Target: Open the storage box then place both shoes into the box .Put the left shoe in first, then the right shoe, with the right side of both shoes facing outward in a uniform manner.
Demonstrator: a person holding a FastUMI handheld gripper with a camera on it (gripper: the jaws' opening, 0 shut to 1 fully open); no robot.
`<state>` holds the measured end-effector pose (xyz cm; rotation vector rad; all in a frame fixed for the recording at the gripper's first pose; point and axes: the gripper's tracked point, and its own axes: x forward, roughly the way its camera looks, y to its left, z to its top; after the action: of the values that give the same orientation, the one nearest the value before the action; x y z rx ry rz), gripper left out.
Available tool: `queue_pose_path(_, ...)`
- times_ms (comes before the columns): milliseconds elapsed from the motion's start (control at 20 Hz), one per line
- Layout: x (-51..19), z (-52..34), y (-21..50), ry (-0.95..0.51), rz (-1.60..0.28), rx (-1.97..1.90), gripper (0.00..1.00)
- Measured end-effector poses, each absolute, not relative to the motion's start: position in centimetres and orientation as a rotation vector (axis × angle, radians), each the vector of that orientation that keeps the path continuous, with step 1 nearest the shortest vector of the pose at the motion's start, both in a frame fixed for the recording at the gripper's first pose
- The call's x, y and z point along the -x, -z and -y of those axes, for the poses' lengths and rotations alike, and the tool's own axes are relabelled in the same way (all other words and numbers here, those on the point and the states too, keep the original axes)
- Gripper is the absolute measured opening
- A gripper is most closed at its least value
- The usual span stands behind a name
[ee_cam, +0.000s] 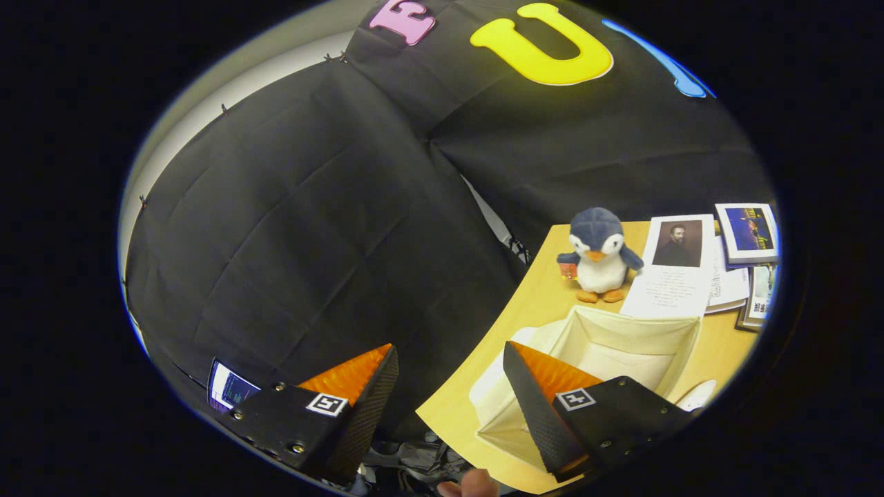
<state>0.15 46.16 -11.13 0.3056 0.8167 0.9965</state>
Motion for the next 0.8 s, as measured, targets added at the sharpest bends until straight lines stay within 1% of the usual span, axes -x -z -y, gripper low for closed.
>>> queue_pose_path(400,-1.4,-34.5,13.8,-0.817,-0.794,-0.263,0.94)
queue_pose_path(550,-1.2,-30.3,16.4,-0.731,-0.801,-0.225,0.94)
queue_pose_path(800,-0.4,-23.1,22.0,-0.583,-0.871,-0.162,0.94)
